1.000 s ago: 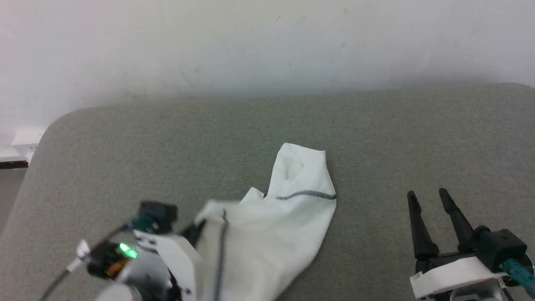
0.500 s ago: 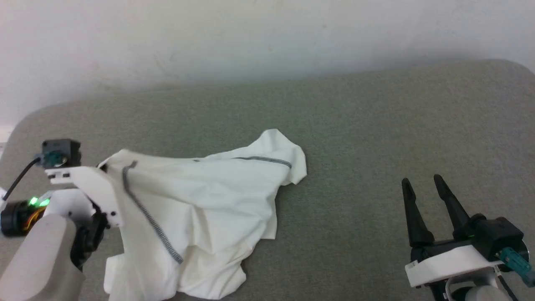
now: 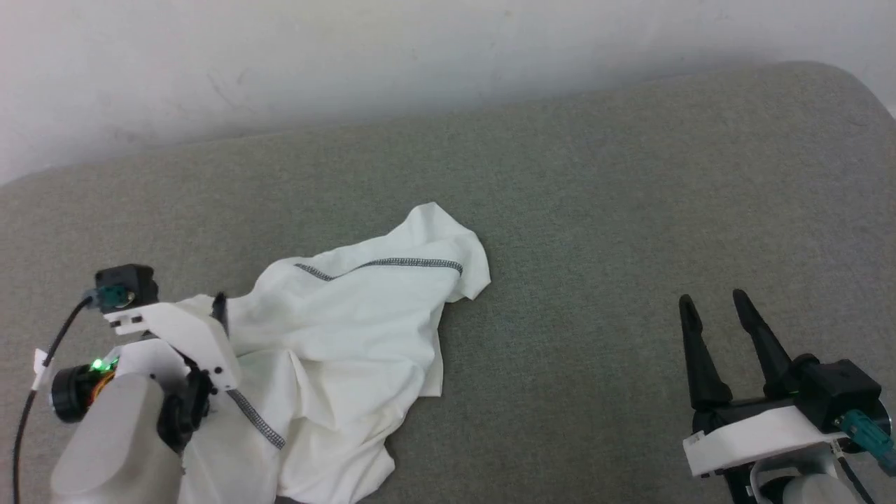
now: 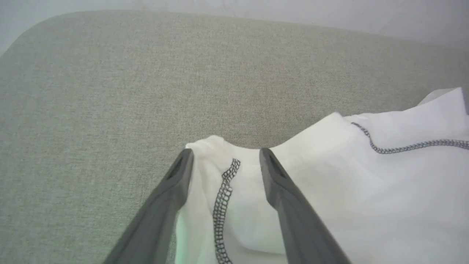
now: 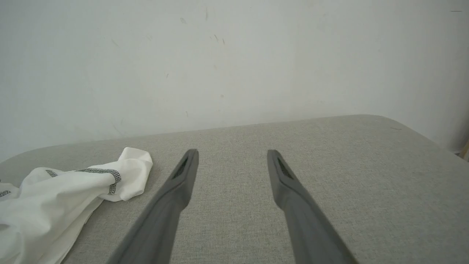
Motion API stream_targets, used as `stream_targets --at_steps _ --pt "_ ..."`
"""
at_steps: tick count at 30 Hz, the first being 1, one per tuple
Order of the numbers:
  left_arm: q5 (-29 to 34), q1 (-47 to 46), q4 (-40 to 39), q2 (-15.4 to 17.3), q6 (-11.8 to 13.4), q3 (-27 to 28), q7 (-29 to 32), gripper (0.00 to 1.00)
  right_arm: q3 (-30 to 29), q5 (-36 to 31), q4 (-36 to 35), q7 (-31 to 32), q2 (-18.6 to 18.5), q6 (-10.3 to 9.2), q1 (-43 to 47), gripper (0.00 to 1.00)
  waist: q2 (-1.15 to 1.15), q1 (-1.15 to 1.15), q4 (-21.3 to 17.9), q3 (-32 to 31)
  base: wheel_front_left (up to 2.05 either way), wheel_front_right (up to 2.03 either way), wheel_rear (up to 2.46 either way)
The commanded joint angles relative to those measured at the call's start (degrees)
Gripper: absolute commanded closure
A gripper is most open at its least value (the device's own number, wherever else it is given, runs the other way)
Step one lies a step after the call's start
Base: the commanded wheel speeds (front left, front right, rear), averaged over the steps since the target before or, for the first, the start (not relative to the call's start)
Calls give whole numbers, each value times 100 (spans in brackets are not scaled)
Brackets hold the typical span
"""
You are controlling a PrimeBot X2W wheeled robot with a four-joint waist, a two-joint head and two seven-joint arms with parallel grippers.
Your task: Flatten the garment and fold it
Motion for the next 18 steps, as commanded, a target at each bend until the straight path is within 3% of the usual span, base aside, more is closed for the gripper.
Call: stream_targets --at_steps 1,5,12,18 --pt "39 -7 -89 -75 -25 -24 -210 0 4 -29 3 -38 16 -4 -29 0 0 0 128 -132 0 0 0" --pt "102 282 -515 -180 -13 -55 -694 0 -4 -49 -1 -11 16 -4 42 0 0 0 239 -292 0 0 0" --pt "290 1451 -1964 -455 421 -105 -1581 0 -32 -63 -41 50 16 -4 204 0 0 0 478 -489 0 0 0" --pt "409 2324 -2854 -759 594 -98 -2410 0 -28 7 -32 177 16 -4 220 0 0 0 757 -517 0 0 0"
